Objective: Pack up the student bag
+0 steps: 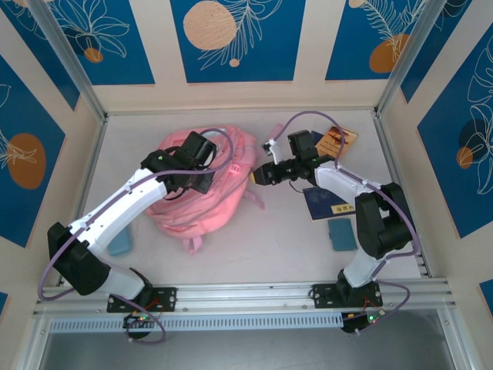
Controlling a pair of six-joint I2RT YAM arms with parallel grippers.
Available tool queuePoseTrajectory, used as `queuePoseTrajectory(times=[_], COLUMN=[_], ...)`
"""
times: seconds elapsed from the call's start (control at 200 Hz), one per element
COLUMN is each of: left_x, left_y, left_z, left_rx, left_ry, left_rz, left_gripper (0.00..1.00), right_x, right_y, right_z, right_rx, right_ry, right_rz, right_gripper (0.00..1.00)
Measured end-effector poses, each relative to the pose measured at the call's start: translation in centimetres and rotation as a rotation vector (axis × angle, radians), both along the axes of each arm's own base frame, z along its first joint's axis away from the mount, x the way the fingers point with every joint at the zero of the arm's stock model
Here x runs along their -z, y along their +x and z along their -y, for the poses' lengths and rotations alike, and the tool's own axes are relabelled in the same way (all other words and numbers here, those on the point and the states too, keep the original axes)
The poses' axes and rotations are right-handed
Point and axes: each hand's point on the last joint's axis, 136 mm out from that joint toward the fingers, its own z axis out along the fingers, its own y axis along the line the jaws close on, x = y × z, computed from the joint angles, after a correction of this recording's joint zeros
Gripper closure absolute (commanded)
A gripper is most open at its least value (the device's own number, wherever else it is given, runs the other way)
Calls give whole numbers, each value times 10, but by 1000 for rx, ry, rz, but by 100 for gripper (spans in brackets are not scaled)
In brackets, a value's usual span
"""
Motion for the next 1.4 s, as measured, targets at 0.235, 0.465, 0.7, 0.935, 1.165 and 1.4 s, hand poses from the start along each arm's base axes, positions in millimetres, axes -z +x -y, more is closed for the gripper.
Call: queuePoseTrajectory(times=[0.235,0.465,0.7,0.935,1.165,1.4], left_x=[0,-1,1,1,3,4], left_y=[1,1,2,4,5,6], left_z=[-1,-2,2,-1,-2,-2], left_rx=[-1,13,15,-6,-12,-13], left_ry=[-6,-34,-69,-79,-79,-89], left_rz=[-2,-2,-9,-12,-14,-10], left_gripper=[100,100,100,100,100,100], right_x=[3,6,6,4,8,9], right_y=[14,10,1,-1,-8,-5], right_z=[-2,-9,-22,-24,-17,-15], right_rx=[16,-47,-113,-126,-119,-103], right_ry=[23,83,129,143,142,126], right_rz=[28,2,-15,-19,-29,-16], right_gripper=[54,47,43,56,67,86])
